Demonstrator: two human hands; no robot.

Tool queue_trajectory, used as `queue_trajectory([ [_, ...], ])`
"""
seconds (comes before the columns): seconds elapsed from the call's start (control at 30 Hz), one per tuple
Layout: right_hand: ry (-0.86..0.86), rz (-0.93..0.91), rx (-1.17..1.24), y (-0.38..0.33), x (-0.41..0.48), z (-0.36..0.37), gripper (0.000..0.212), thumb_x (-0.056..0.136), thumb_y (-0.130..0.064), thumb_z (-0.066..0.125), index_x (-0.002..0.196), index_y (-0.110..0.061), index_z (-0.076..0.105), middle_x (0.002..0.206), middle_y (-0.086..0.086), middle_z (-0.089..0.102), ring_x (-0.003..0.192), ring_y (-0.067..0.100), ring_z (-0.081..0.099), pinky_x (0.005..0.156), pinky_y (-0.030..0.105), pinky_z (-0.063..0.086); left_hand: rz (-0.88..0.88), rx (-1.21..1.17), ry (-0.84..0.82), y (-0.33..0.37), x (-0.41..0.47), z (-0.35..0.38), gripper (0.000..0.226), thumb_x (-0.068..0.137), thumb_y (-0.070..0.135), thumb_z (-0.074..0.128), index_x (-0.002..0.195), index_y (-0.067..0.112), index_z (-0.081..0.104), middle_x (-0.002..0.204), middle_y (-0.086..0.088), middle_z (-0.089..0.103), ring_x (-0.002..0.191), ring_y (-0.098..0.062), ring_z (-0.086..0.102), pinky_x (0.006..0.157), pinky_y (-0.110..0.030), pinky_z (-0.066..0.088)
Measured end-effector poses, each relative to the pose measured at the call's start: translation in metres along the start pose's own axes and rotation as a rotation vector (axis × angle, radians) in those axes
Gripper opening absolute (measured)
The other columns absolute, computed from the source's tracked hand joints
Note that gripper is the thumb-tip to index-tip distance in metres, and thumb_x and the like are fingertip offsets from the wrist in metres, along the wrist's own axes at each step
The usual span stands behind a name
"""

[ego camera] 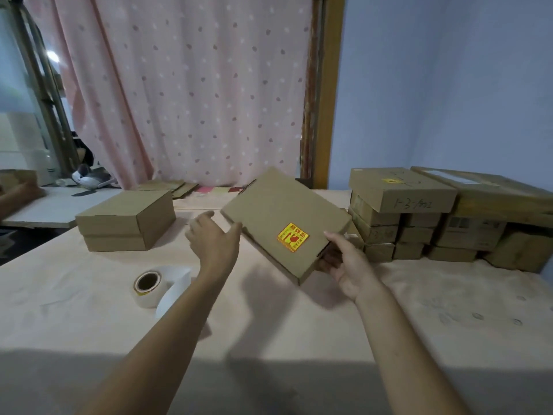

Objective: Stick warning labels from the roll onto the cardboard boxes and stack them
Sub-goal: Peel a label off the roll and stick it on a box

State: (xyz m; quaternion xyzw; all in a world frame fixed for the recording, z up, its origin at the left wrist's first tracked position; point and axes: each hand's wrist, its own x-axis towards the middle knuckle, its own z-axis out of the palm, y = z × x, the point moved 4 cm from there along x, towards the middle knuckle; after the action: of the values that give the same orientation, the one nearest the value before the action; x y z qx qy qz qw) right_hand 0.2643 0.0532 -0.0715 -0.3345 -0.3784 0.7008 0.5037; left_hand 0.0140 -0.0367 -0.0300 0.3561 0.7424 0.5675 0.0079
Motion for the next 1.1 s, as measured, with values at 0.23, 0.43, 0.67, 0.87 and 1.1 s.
queue_trajectory([
  [0.23,0.11,0.134,0.202,0.008,0.001,-0.001,0.047,0.091,-0.022,0.075,0.131,-0.004,0.057,0.105,0.018,0.063,0.077,0.02,0.061,0.064,0.032,0.065,-0.264,-0.507,-0.56,0.007,-0.058,0.076,0.06,0.084,0.044,0.076,0.133,0.018,0.052,0.121,-0.002,0.066,0.11,-0.021,0.065,0.1,-0.047,0.053],
  [0.43,0.165,0.177,0.041,0.011,0.008,-0.019,0.06,0.088,-0.045,0.077,0.13,-0.011,0.052,0.113,0.021,0.063,0.101,0.029,0.067,0.091,0.043,0.061,-0.234,-0.616,-0.547,0.015,-0.058,0.104,0.022,0.085,0.036,0.077,0.105,0.027,0.075,0.106,0.002,0.077,0.106,-0.02,0.069,0.102,-0.048,0.052],
  [0.67,0.209,0.183,-0.176,-0.001,0.016,-0.039,0.066,0.087,-0.063,0.069,0.124,-0.01,0.056,0.107,0.018,0.071,0.099,0.029,0.07,0.069,0.038,0.062,-0.3,-0.621,-0.522,0.018,-0.054,0.13,0.047,0.09,0.045,0.071,0.124,0.012,0.068,0.113,-0.003,0.071,0.11,-0.022,0.065,0.105,-0.047,0.05],
  [0.87,0.228,0.224,-0.23,-0.007,0.023,-0.053,0.076,0.085,-0.073,0.064,0.114,-0.002,0.063,0.107,0.014,0.074,0.096,0.027,0.071,0.076,0.039,0.062,-0.28,-0.602,-0.571,0.029,-0.048,0.149,0.041,0.095,0.047,0.065,0.122,0.016,0.063,0.119,-0.004,0.066,0.116,-0.024,0.06,0.109,-0.048,0.046],
  [1.1,0.255,0.231,-0.329,-0.017,0.032,-0.065,0.08,0.087,-0.079,0.054,0.112,-0.003,0.067,0.102,0.012,0.077,0.097,0.027,0.072,0.075,0.038,0.06,-0.266,-0.608,-0.618,0.03,-0.051,0.167,0.058,0.094,0.05,0.065,0.139,0.015,0.055,0.132,-0.005,0.06,0.123,-0.024,0.055,0.112,-0.046,0.044],
])
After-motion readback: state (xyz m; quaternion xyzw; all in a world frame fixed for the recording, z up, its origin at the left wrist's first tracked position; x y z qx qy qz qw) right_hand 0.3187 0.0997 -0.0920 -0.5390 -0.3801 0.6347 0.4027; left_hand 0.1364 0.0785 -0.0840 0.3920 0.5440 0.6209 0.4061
